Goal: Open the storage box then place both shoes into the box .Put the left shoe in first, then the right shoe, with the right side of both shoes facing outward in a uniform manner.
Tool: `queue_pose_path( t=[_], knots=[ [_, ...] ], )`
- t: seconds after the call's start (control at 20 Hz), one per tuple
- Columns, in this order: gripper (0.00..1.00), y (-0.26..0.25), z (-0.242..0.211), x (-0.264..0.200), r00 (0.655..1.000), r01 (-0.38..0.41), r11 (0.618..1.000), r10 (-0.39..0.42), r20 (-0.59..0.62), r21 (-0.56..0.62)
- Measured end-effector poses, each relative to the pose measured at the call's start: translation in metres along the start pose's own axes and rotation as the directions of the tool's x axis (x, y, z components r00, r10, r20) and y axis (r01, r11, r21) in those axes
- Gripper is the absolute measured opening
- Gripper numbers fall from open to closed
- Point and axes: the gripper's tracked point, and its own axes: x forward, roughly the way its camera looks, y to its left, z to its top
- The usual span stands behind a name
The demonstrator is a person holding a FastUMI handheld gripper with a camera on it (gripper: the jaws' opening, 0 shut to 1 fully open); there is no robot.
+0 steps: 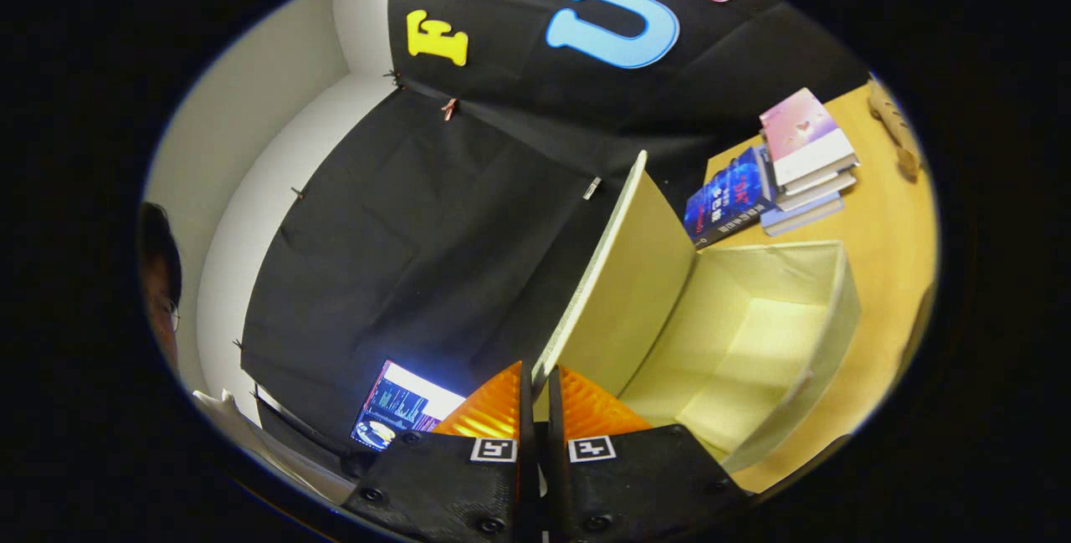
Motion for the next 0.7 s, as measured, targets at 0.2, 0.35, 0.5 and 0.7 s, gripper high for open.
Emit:
queue_pose_path(
  t=[0.2,0.35,0.5,0.7],
  knots=[
    [0.08,0.018,0.001,0.045,0.999,-0.017,1.0,0.016,-0.041,-0.019],
    [0.08,0.023,0.003,0.075,0.998,-0.019,1.0,0.018,-0.067,-0.017],
    [0.08,0.023,0.0,0.099,0.996,-0.014,1.0,0.012,-0.091,-0.023],
    [0.14,0.021,-0.01,0.118,0.993,0.002,0.998,-0.009,-0.121,-0.059]
  ],
)
